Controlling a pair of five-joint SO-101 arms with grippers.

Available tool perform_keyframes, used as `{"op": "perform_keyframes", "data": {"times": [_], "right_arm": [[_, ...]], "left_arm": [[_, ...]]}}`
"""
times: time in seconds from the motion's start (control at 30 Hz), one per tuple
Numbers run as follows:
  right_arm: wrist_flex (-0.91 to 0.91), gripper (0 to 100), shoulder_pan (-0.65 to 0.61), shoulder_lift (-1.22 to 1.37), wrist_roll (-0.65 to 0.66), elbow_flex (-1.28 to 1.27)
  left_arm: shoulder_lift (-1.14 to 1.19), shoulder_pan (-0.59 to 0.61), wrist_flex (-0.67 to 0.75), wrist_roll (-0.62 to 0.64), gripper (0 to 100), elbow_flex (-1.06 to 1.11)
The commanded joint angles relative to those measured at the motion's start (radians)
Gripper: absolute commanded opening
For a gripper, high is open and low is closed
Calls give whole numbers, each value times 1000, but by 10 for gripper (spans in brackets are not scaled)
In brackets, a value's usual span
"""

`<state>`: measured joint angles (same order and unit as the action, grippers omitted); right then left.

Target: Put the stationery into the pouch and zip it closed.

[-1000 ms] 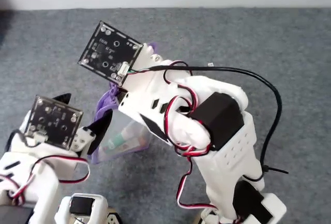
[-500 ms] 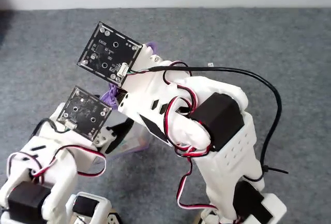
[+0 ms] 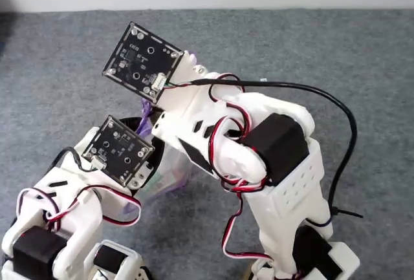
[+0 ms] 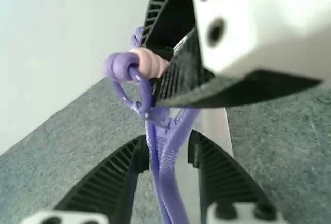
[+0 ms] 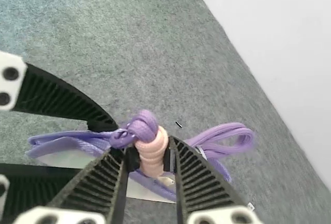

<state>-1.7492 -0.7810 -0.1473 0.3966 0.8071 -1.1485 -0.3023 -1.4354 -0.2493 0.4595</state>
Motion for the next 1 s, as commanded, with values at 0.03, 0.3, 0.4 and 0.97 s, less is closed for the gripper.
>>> {"op": "perform_keyframes", "data": {"times": [0.03,0.3,0.4,0.97], "right_arm": [[-13,7,24,-44,8,3],[-8,7,38,-42,9,-2],[-8,7,41,-42,9,-2],[-16,7,35,-48,9,-2]], "left_arm": [[0,-11,18,-8,115,-2],[0,-11,20,-8,102,31],[0,-5,23,-8,93,67],[0,54,190,106,269,186]]}}
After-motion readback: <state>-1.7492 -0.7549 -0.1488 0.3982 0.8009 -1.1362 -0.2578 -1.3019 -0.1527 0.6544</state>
